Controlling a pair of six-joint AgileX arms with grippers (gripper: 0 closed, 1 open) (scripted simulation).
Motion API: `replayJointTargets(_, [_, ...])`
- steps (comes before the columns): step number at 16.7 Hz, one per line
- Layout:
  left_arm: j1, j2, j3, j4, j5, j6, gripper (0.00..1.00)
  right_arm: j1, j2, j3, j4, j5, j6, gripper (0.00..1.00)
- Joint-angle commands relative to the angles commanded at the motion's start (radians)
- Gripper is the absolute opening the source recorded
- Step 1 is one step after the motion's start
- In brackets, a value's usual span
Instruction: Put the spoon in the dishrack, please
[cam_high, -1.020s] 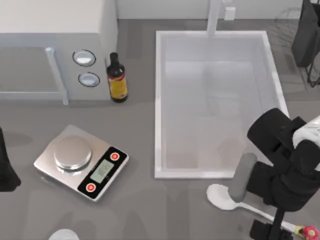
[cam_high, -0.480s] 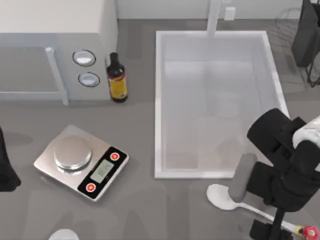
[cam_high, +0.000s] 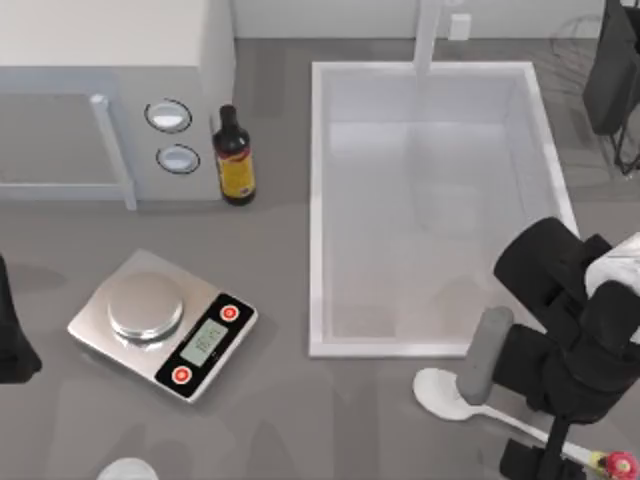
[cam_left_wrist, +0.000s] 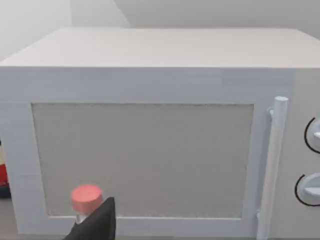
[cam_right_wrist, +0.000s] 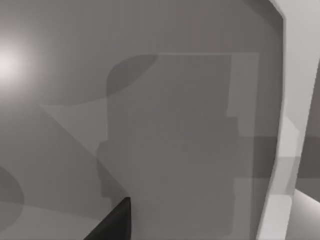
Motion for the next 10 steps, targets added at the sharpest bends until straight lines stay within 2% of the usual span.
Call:
replayJointTargets(1, [0.0, 0.0, 0.0, 0.0, 0.0, 0.0, 1.0, -0.001, -0.068, 0.032, -0.072, -0.019, 0.005, 0.0])
replayJointTargets(6, [0.0, 0.0, 0.0, 0.0, 0.0, 0.0, 1.0, -0.003, -0.084, 0.144, -0.187, -0.02, 0.004, 0.0])
replayJointTargets(10, [0.0, 0.0, 0.0, 0.0, 0.0, 0.0, 1.0, -0.006, -0.124, 0.349, -0.462, -0.02, 0.0, 0.0])
